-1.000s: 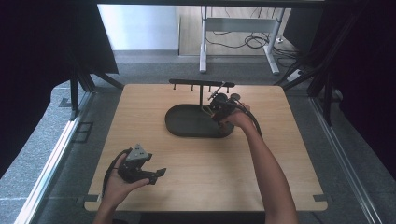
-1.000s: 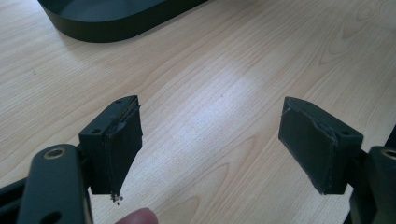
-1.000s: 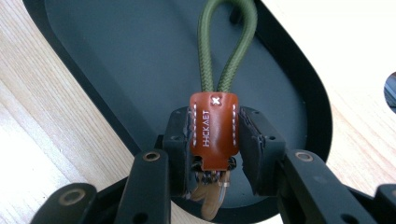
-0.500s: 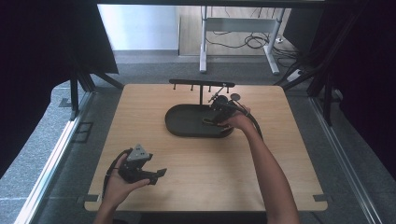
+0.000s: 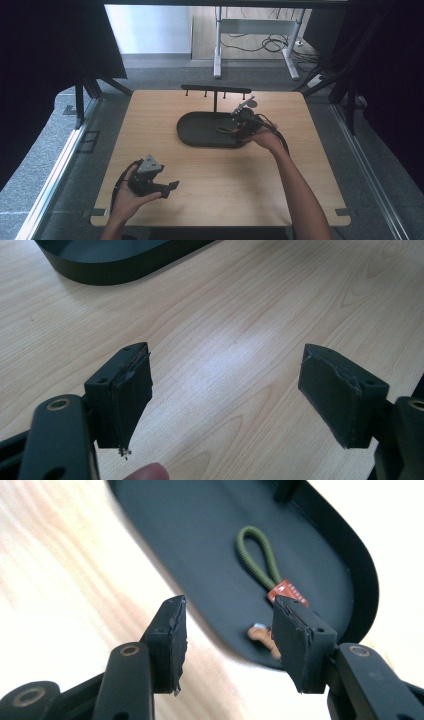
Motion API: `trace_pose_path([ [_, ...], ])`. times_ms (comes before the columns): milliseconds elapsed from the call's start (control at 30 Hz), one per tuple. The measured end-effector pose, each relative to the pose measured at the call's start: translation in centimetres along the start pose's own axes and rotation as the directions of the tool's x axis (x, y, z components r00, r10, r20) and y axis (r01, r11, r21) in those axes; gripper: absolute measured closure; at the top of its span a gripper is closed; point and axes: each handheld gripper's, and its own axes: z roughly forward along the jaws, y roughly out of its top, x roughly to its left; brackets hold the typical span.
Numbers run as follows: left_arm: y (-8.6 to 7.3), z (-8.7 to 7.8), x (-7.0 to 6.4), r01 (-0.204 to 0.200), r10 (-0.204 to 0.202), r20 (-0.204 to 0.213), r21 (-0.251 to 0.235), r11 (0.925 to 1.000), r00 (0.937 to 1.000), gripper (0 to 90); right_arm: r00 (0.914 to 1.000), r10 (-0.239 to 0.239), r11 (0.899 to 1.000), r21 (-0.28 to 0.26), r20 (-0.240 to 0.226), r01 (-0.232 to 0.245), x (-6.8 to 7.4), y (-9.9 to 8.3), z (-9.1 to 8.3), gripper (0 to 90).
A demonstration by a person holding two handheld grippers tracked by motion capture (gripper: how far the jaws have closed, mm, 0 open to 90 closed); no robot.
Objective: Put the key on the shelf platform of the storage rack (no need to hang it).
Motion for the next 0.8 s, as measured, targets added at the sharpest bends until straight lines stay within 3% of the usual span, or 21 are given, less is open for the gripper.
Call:
trace_pose_path([
  [500,0.1,0.4,-0.4,-0.009,0.009,-0.006,0.015,0.9998,0.9999,21.8,0.9986,-0.036,0.998,-0.044,-0.038,0.034,2.8,-7.3,-1.9,47.6],
  [800,0.1,0.5,-0.6,-0.013,0.013,-0.005,0.021,0.9997,0.9999,21.8,0.9987,0.012,0.996,-0.087,-0.05,-0.016,3.6,-10.9,-2.1,47.8],
])
